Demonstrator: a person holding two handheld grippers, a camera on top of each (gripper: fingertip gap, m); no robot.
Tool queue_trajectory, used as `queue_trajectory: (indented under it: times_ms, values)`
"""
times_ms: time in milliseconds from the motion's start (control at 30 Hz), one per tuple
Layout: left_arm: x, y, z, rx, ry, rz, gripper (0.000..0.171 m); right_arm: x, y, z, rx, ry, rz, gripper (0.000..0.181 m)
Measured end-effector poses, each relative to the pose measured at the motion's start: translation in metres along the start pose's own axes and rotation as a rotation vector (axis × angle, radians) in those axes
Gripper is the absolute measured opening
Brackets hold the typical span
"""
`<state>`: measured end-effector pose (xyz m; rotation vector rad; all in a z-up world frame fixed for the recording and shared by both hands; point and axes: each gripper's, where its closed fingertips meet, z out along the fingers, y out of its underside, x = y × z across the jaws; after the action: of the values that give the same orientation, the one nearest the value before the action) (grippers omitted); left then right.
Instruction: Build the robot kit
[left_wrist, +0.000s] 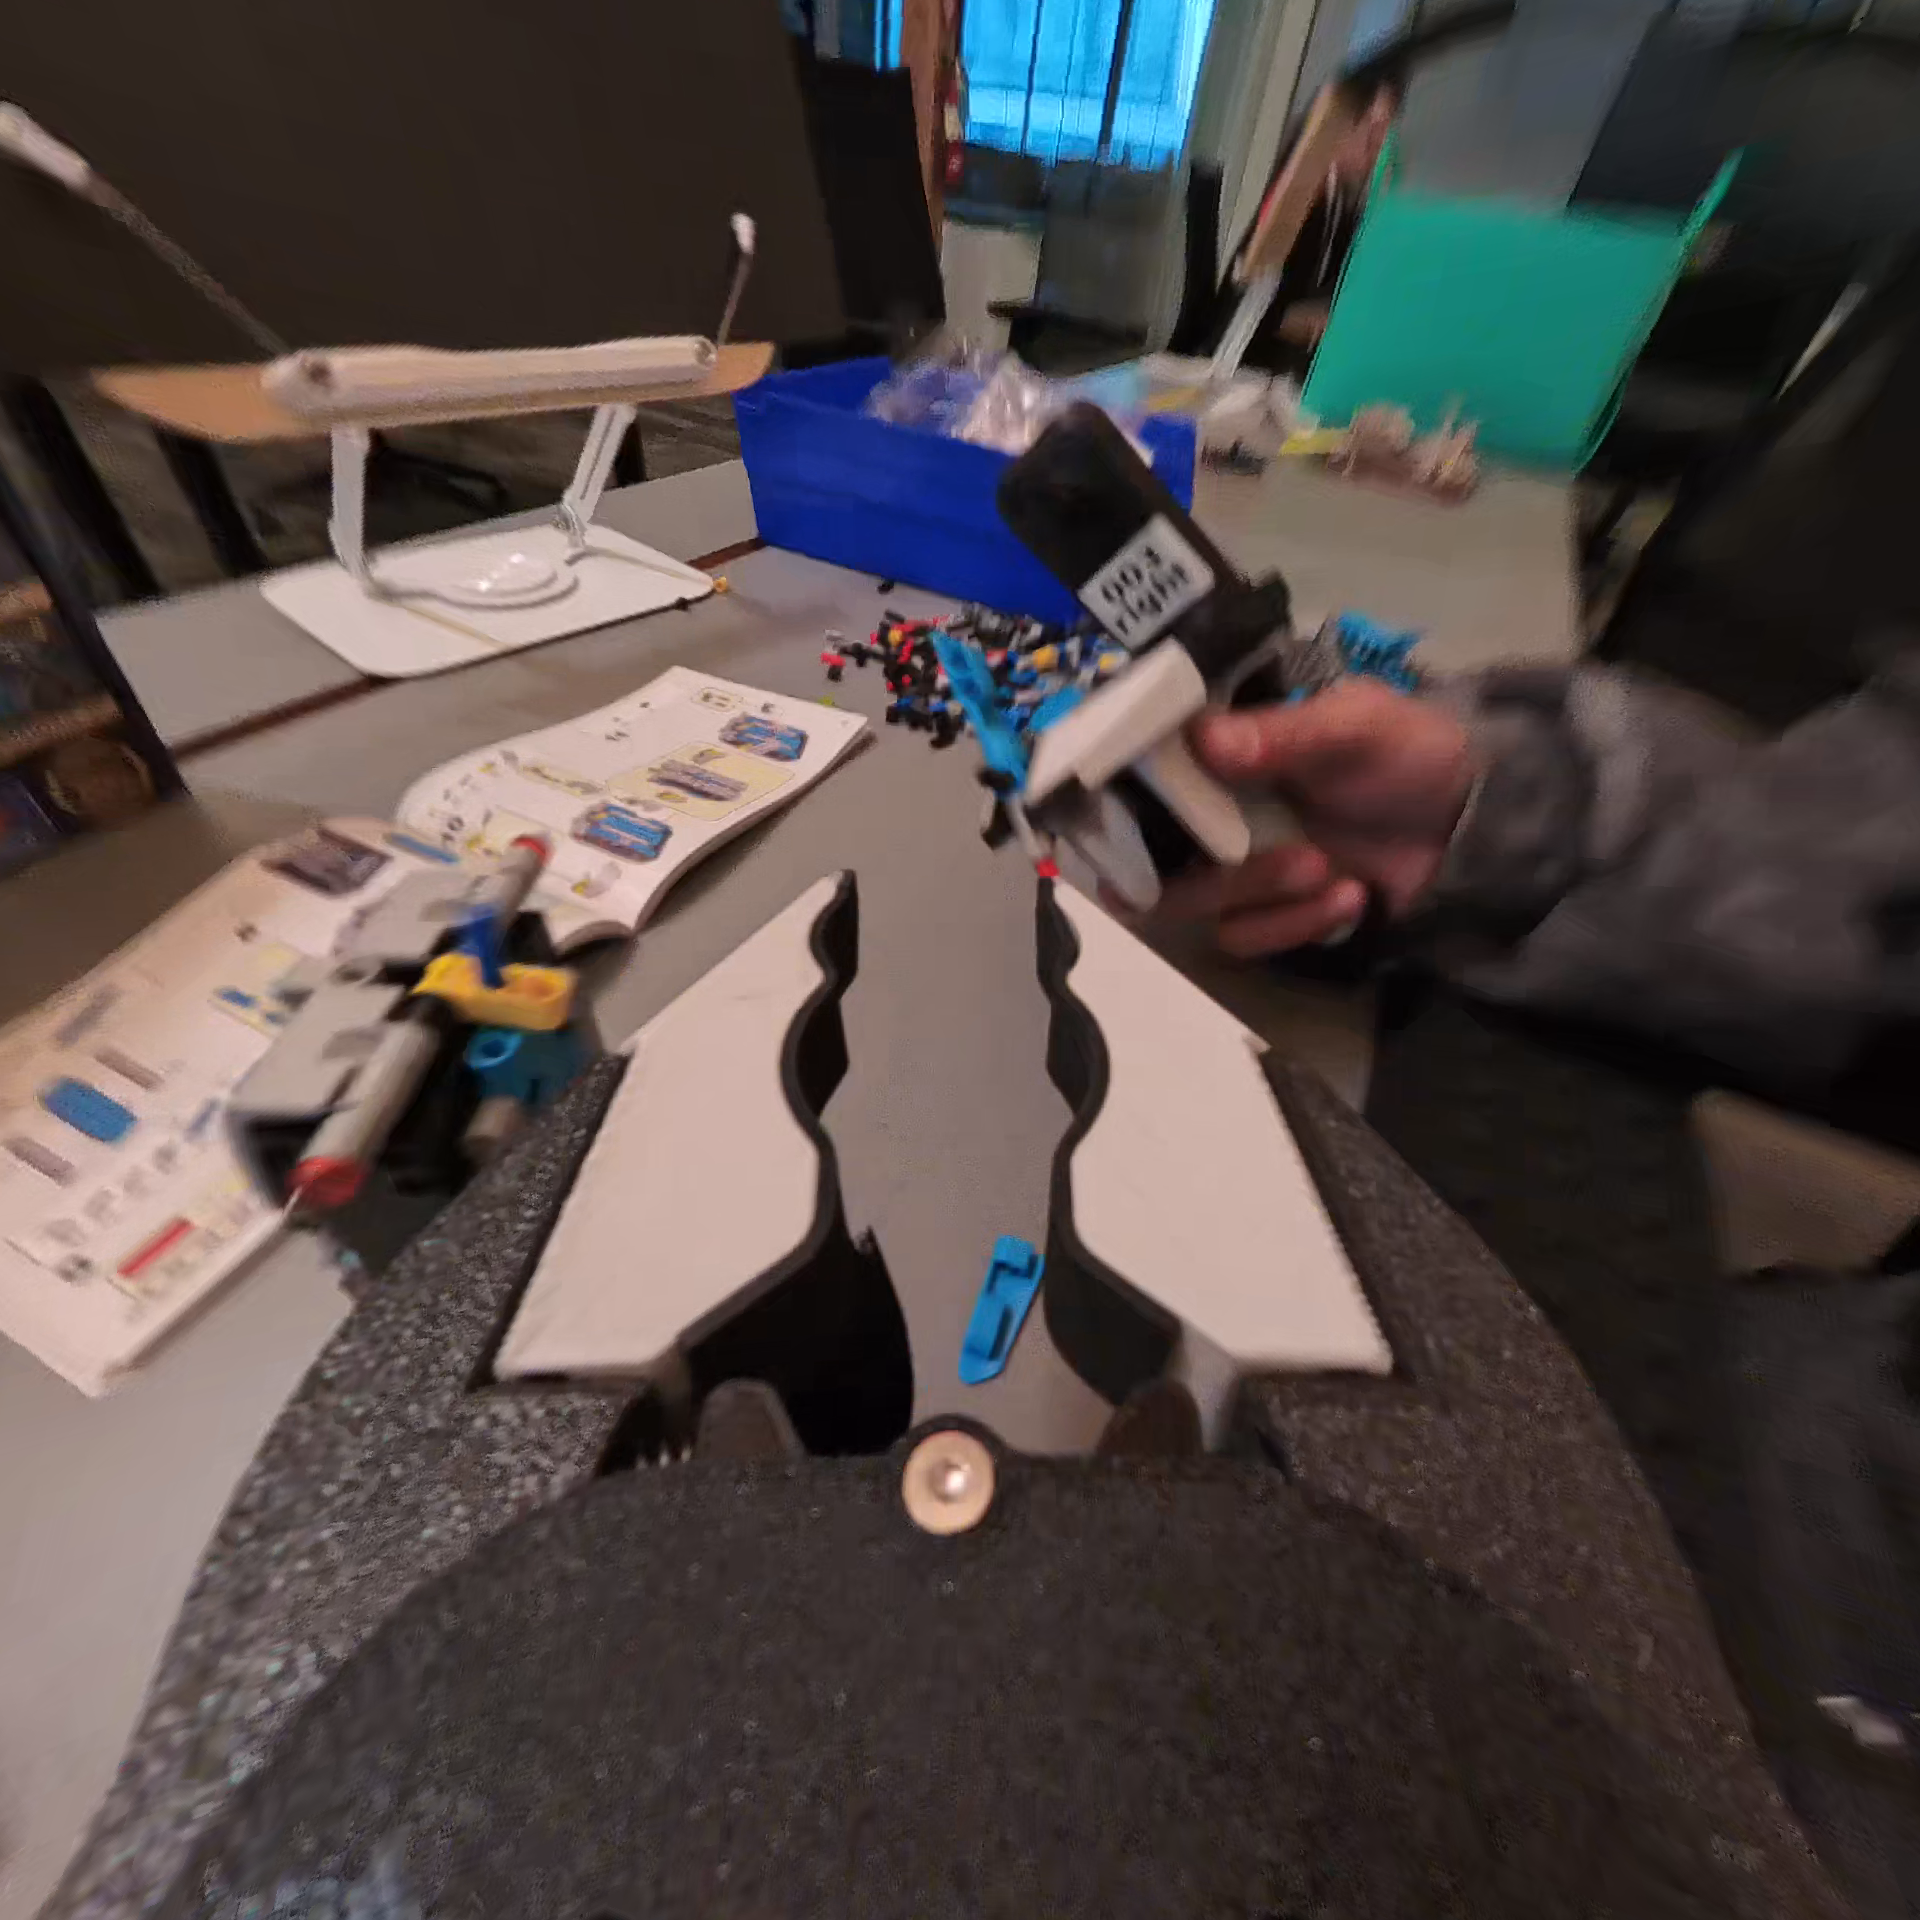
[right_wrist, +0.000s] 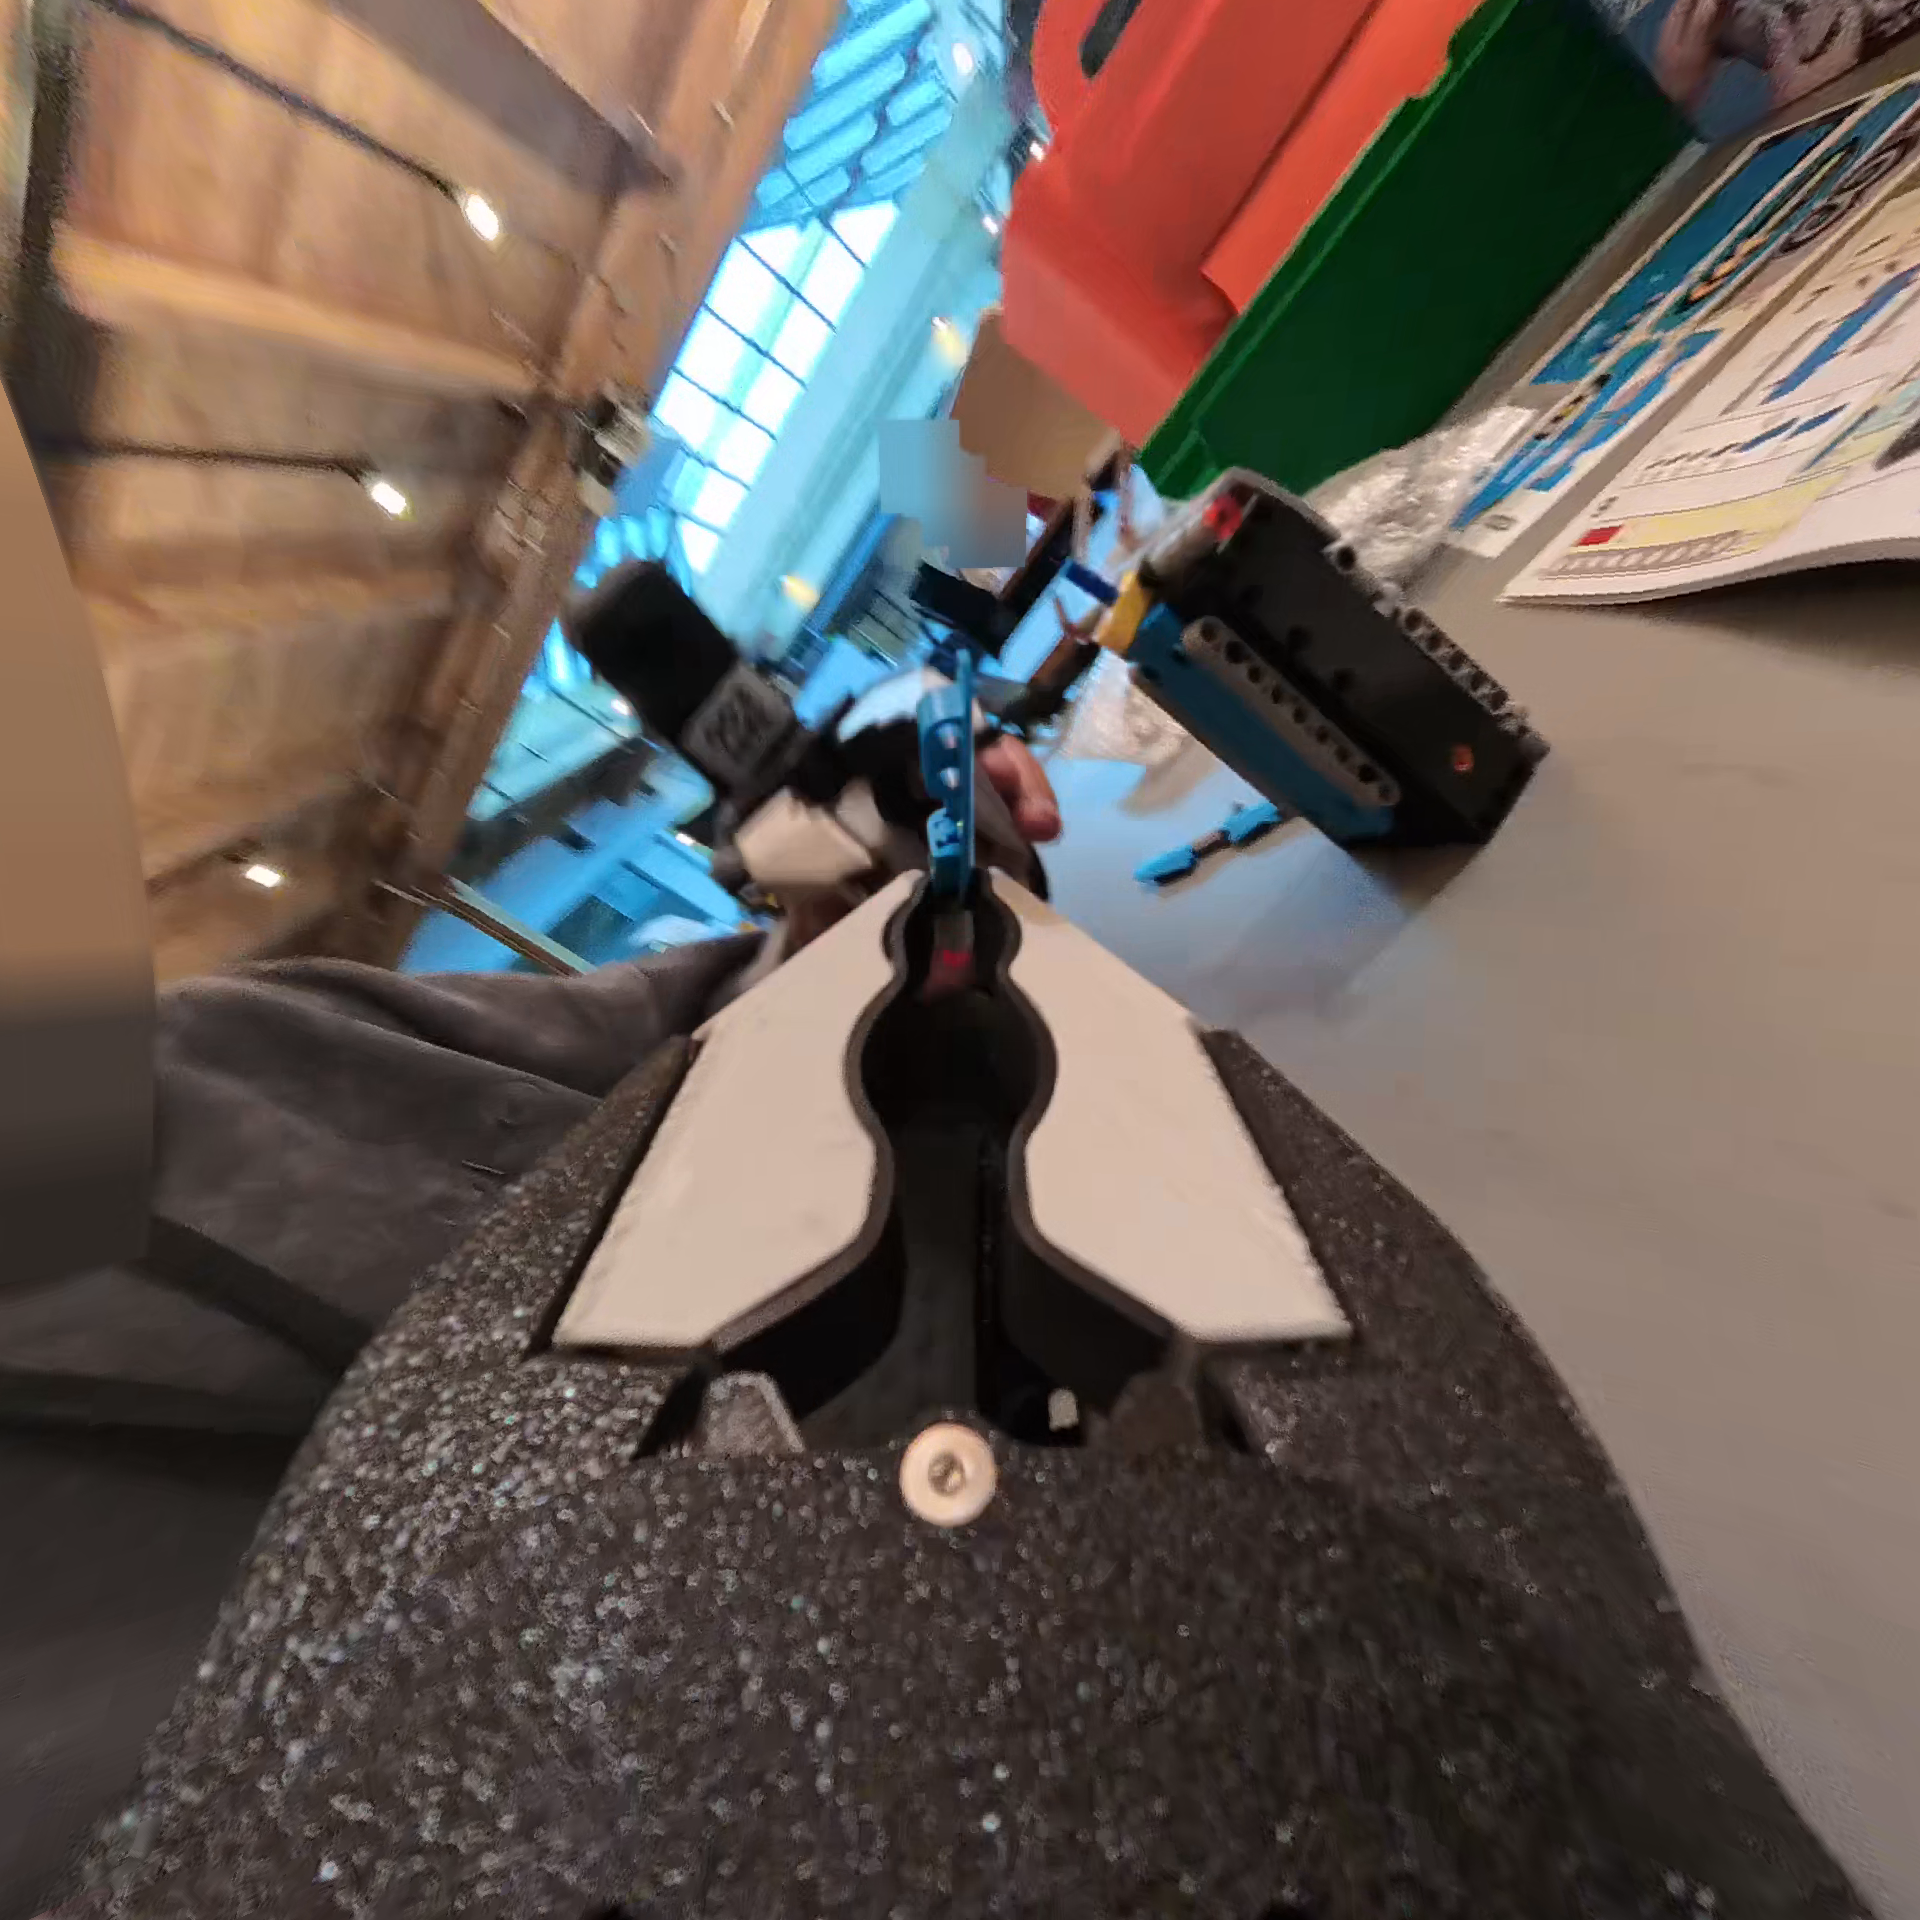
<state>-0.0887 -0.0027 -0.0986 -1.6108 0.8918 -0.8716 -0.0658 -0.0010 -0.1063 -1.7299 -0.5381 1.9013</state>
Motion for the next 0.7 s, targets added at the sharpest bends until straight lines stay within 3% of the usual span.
queue_trajectory:
  times_ms: [100, 167, 233, 367, 533, 600, 700]
  values:
    - [0.017, 0.018, 0.02, -0.08, -0.102, 0.255, 0.034, -0.001, 0.0, 0.003, 0.004, -0.005, 0.002, 0.007]
    - [0.024, 0.02, 0.027, -0.078, -0.135, 0.306, 0.031, -0.004, -0.002, 0.003, 0.019, 0.005, -0.034, 0.007]
    - [0.02, 0.018, 0.029, -0.072, -0.193, 0.316, 0.004, -0.006, 0.0, 0.003, 0.0, 0.01, -0.059, 0.007]
    - [0.019, 0.014, 0.027, -0.054, -0.218, 0.371, 0.003, -0.009, 0.0, 0.001, -0.016, 0.022, -0.103, 0.007]
    - [0.015, 0.012, 0.023, -0.046, -0.294, 0.517, 0.019, -0.007, 0.008, 0.003, -0.077, 0.078, -0.197, 0.007]
    - [0.021, 0.012, 0.024, -0.043, -0.274, 0.557, 0.008, -0.007, 0.01, 0.005, -0.087, 0.071, -0.191, 0.008]
    - [0.019, 0.016, 0.024, -0.076, -0.274, 0.58, 0.007, -0.003, 0.012, 0.005, -0.098, 0.085, -0.181, 0.008]
